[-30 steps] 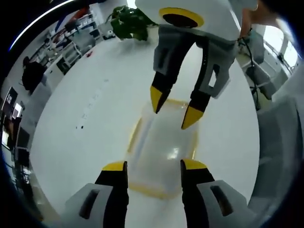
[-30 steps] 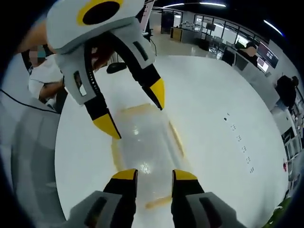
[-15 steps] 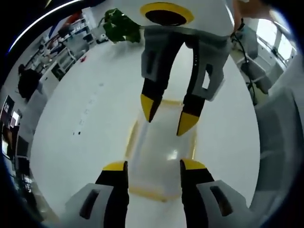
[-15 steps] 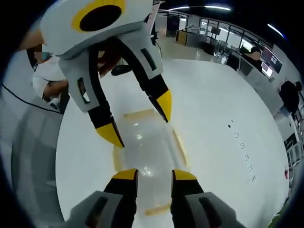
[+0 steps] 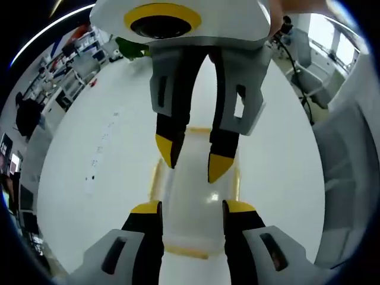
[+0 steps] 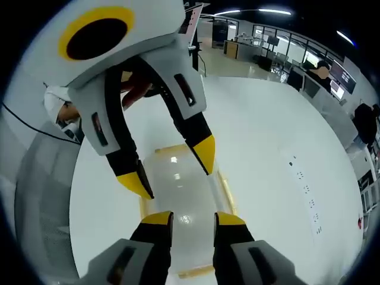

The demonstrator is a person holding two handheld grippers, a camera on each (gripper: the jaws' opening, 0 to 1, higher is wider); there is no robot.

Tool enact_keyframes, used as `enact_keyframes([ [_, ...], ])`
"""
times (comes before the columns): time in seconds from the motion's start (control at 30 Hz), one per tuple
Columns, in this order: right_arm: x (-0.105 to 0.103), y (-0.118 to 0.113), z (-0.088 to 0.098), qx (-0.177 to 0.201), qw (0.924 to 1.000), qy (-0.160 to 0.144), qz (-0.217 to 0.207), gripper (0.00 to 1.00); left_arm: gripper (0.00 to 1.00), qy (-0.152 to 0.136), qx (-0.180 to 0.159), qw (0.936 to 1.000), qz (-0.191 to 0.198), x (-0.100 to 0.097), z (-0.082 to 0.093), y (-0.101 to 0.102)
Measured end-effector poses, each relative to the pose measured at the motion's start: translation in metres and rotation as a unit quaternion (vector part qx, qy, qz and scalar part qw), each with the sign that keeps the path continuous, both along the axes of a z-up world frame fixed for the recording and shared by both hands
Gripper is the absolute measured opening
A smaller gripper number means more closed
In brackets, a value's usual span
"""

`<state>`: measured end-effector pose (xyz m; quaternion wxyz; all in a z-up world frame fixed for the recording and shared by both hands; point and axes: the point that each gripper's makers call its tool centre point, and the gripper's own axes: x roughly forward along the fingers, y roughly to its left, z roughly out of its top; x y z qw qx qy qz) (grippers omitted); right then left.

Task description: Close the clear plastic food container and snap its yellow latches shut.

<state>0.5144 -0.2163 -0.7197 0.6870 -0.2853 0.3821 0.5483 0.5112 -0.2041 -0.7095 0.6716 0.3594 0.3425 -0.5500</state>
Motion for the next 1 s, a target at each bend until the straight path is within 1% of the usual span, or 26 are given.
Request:
enact_keyframes([
  [0.13,0.0,0.001,-0.001,0.001,1.0,0.003,-0.001,0.24,0.37,0.001,-0.003,1.0,-0.003,0.001,-0.001,-0.002],
  [0.27,0.0,0.001,-0.003,0.0,1.0,0.006,-0.004,0.24,0.36,0.008,-0.007,0.9999,-0.004,-0.002,-0.003,-0.005],
  [0.4,0.002,0.001,-0.005,0.001,1.0,0.007,-0.004,0.24,0.36,0.002,-0.002,0.9999,-0.012,-0.003,-0.004,-0.006],
  [0.5,0.008,0.003,-0.002,0.007,0.9999,-0.001,-0.008,0.24,0.36,0.001,-0.002,0.9999,-0.011,-0.003,-0.006,-0.007],
  [0.7,0.013,0.004,-0.001,0.006,0.9999,-0.009,-0.003,0.24,0.37,-0.006,0.01,0.9995,-0.029,-0.009,-0.008,-0.008],
  [0.87,0.017,0.007,-0.001,0.006,0.9999,-0.011,0.0,0.24,0.38,-0.005,0.009,0.9996,-0.026,-0.01,-0.008,-0.009],
  [1.0,0.018,0.008,-0.002,0.003,0.9999,-0.011,0.004,0.23,0.37,-0.012,0.01,0.9995,-0.029,-0.011,-0.007,-0.011],
])
